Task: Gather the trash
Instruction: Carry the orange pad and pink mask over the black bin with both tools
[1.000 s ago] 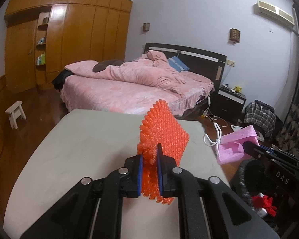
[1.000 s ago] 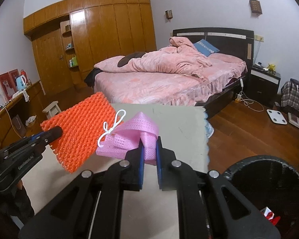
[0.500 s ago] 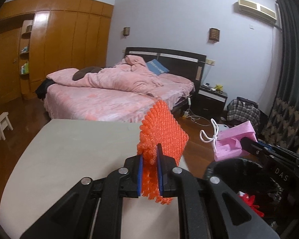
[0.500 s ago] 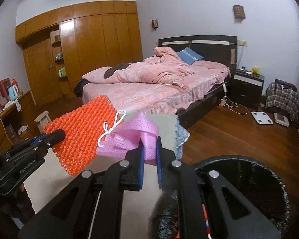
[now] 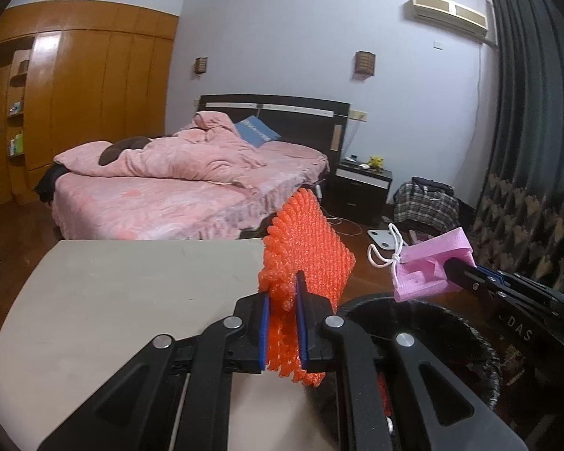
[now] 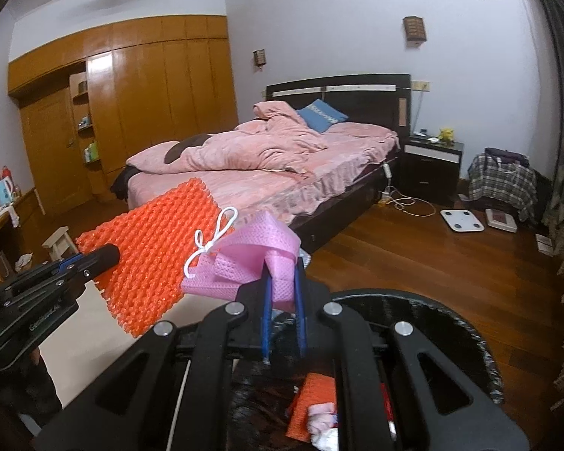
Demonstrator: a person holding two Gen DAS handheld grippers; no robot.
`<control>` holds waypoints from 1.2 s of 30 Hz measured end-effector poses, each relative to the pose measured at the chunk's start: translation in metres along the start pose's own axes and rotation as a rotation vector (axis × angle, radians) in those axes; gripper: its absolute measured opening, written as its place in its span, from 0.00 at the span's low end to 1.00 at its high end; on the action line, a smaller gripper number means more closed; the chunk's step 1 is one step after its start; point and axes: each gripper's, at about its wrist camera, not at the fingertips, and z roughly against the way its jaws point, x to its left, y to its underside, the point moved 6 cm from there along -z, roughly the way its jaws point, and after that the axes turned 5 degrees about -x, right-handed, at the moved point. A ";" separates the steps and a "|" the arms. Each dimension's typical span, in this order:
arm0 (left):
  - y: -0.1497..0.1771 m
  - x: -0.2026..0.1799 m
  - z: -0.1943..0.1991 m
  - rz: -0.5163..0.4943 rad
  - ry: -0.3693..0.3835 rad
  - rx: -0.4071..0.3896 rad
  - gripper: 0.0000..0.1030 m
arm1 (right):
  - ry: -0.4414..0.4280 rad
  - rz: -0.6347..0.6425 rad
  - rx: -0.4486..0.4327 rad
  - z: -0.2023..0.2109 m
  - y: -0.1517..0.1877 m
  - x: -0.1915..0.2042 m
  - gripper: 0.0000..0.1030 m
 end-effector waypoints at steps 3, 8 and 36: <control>0.000 -0.013 -0.005 -0.013 0.025 0.005 0.11 | 0.030 -0.013 -0.002 0.007 0.003 -0.015 0.09; 0.005 -0.044 -0.010 -0.044 0.067 0.015 0.11 | 0.077 -0.035 -0.003 0.018 0.011 -0.042 0.09; 0.062 -0.136 -0.055 -0.157 0.179 0.149 0.11 | 0.240 -0.130 0.067 0.028 0.069 -0.133 0.10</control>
